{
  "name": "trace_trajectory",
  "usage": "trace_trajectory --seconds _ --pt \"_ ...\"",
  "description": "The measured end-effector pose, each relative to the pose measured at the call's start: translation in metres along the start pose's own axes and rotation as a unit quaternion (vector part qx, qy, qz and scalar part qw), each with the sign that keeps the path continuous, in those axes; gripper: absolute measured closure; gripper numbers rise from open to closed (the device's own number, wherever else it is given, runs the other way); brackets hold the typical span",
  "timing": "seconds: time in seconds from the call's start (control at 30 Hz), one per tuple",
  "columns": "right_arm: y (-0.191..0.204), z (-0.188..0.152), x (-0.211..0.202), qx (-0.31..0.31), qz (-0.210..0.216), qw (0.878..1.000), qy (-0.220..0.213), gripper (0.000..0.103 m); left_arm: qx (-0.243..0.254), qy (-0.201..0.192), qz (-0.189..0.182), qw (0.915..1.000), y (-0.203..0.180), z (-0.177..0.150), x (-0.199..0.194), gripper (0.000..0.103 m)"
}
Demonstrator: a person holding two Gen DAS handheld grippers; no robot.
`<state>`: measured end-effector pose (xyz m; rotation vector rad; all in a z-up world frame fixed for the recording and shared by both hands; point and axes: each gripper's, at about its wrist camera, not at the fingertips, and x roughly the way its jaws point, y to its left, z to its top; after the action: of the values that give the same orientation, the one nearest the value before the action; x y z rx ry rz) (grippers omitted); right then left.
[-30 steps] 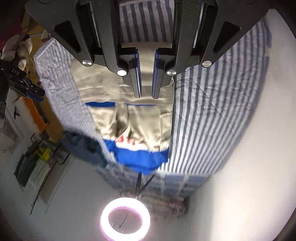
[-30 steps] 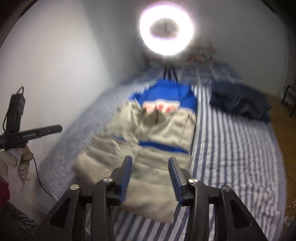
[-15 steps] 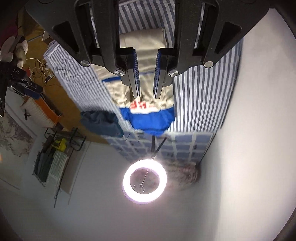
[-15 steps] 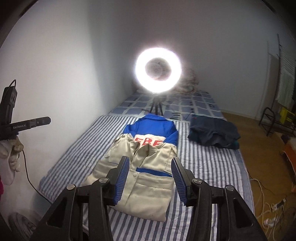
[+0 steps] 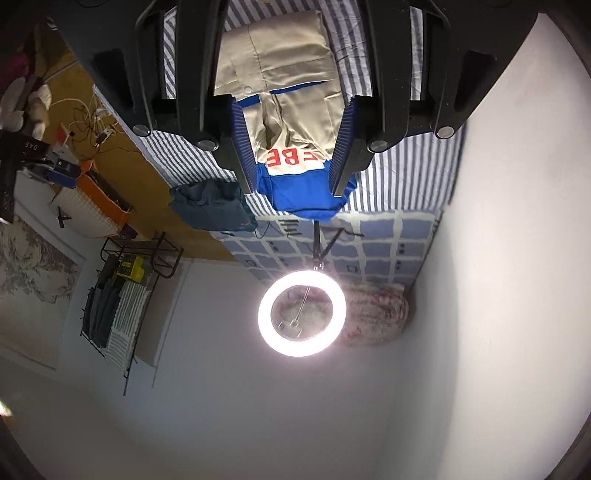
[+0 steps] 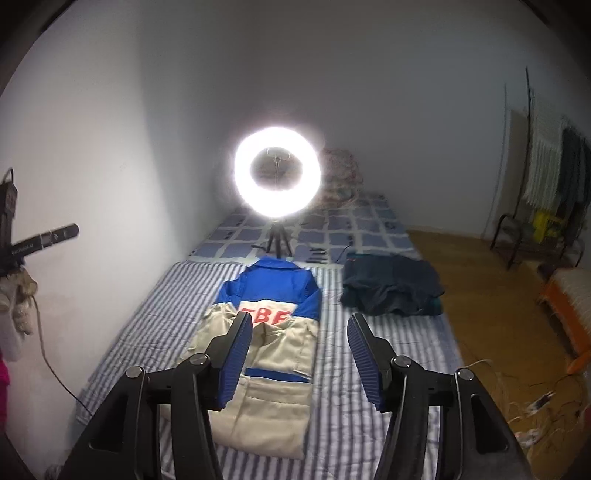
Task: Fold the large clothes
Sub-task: 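Lift both grippers off the folded jacket and move back, then grasp the blue collar of the folded jacket with both grippers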
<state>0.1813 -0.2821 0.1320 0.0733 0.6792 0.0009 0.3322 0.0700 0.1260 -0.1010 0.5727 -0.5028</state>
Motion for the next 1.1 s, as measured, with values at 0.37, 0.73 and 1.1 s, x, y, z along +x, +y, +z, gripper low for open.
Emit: trace_trajectory --seconds 0.37,0.73,1.1 --pt "-0.046 -0.001 0.219 -0.002 0.074 0.994 0.086 0.037 -0.088 0.128 -0.02 0.9877 0.08 -0.027 0.22 0.062" --pt "-0.068 0.021 0.446 0.01 0.109 0.988 0.11 0.039 -0.149 0.216 -0.027 0.9646 0.155 -0.045 0.442 0.061" --pt "-0.067 0.026 0.575 0.017 0.117 0.981 0.156 0.039 -0.134 0.248 0.0 0.9594 0.167 -0.052 0.56 0.06"
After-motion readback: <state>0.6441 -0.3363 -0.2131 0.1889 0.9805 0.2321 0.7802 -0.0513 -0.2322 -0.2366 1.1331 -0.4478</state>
